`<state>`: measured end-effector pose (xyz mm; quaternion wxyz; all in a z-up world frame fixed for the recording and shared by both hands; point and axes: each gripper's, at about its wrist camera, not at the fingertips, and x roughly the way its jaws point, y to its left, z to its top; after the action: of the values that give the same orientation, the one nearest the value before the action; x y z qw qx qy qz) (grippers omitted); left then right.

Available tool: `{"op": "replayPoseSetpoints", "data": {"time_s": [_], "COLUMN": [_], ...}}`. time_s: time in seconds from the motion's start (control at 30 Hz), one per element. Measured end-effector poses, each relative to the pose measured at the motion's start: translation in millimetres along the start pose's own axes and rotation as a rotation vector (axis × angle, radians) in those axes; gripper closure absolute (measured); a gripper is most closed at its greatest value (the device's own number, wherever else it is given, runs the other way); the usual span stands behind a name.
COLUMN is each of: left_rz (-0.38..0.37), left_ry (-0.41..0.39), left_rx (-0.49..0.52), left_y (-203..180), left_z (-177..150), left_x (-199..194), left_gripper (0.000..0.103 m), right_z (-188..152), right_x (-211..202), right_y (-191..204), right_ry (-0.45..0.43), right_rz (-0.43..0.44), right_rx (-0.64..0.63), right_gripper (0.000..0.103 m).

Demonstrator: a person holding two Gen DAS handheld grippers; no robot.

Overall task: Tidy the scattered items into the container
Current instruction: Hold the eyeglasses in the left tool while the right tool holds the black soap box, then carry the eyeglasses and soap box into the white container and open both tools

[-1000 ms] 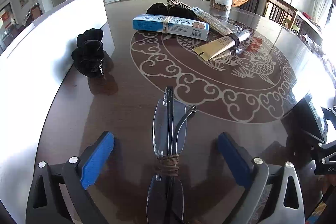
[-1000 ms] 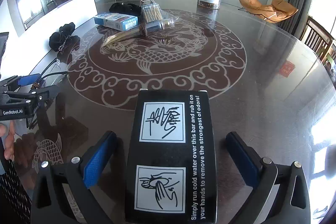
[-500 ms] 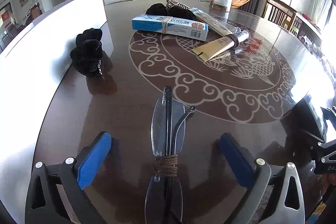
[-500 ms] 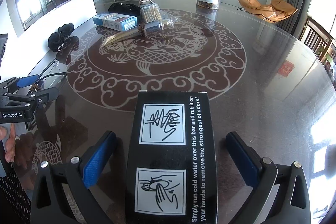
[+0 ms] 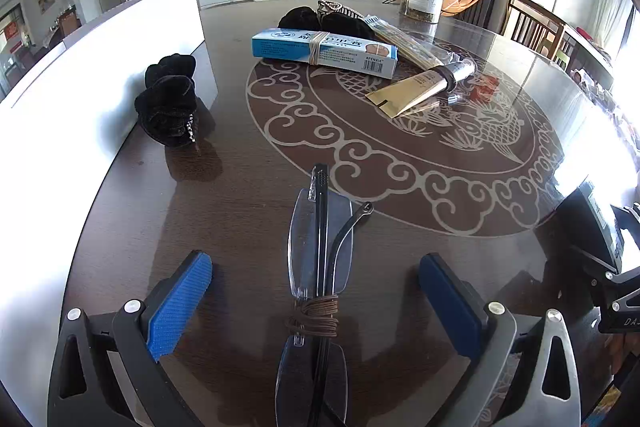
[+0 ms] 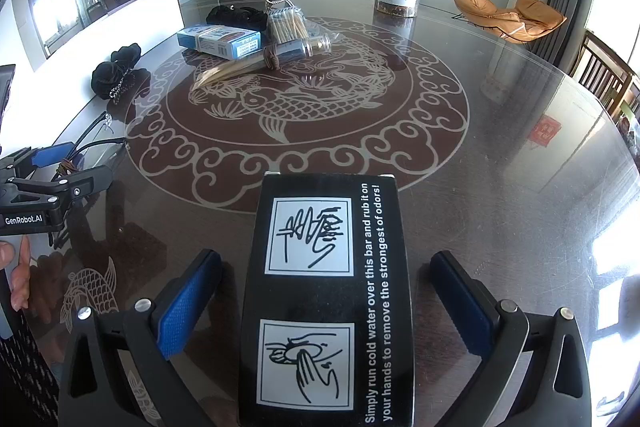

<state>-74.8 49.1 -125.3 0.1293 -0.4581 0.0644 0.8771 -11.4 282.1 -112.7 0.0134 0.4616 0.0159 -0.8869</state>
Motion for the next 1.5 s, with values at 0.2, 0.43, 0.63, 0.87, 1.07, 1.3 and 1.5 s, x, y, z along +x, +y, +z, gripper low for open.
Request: {"op": "replayPoseSetpoints", "data": {"time_s": [0.2, 0.43, 0.63, 0.87, 1.07, 1.3, 1.5], "left_rz": [0.000, -0.024, -0.047, -0.133, -0.158, -0.199, -0.145], "left_ry": [0.000, 0.032, 0.226, 0.210, 0.121, 0.004, -0.111], "left_rx": [0.000, 0.049, 0.153, 0.146, 0.069, -0.043, -0.150], "left_y": [0, 0, -3, 5, 30, 69, 156], "left_z": [0, 1, 13, 25, 19, 19, 45], "left_x": [0, -1, 0, -19, -57, -111, -177], "left_gripper": [0.000, 0.000, 0.001, 0.091, 0.092, 0.092, 0.092], "right_z": [0, -1, 14, 23, 14, 19, 69], "right_x": [0, 0, -5, -6, -38, -44, -59], "right_y": [0, 2, -2, -1, -13, 6, 57], "right_ry": [0.000, 0.000, 0.165, 0.275, 0.194, 0.177, 0.102], "right_rz": [0.000, -0.008, 0.099, 0.124, 0.231, 0.217, 0.284], "right_rx": [0.000, 0.013, -0.016, -0.052, 0.055, 0.007, -0.084], "right_gripper": [0.000, 0.000, 0.001, 0.044, 0.044, 0.044, 0.044]}}
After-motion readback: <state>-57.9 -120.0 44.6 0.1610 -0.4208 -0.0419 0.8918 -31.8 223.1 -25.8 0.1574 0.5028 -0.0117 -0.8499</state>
